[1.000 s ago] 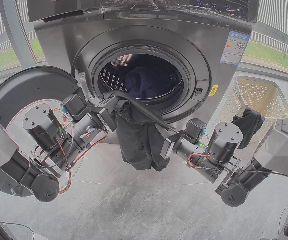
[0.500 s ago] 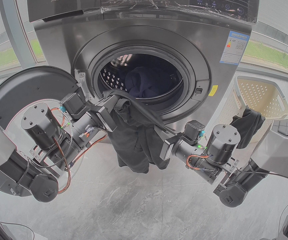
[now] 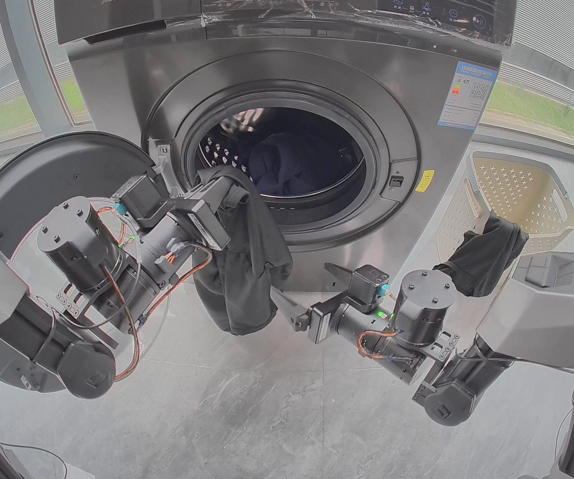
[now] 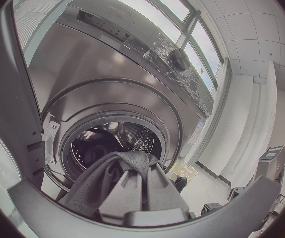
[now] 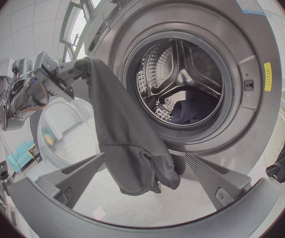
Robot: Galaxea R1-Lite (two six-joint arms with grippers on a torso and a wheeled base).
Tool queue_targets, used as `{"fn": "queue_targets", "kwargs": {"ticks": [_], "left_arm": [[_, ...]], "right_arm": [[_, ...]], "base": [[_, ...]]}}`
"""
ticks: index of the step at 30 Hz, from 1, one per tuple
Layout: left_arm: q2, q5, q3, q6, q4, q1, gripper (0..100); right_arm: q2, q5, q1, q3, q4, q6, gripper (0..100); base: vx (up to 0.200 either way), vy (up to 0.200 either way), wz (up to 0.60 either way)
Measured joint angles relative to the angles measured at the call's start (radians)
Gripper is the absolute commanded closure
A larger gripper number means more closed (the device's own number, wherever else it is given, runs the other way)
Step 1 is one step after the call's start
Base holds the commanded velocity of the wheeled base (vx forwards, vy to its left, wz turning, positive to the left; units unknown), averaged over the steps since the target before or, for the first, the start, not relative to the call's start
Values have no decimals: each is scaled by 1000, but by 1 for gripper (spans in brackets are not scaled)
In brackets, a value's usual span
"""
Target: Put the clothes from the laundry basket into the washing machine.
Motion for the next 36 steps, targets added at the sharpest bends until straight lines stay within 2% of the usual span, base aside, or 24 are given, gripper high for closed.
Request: {"fn": "queue_targets", "kwargs": {"ticks": [8,15,21,26,36], "left_arm": [[11,9,-12,0,0,2,100],[21,10,-17,0,1,4,100],[31,21,-18,0,1,6,100],[33,22,-19,0,0,6,100],[26,21,-19,-1,0,4,100]], "right_arm": [[-17,16,98,39,-32,0,0],[-21,57,188,12,-57,10,0],[-7,64,230,-18,-41,25,0],[27,69,211,-90,-16,26,0],[132,57,64,-294,70,27,0]], "base": [[0,0,0],[0,0,0],[0,0,0],[0,0,0],[0,0,0]]}}
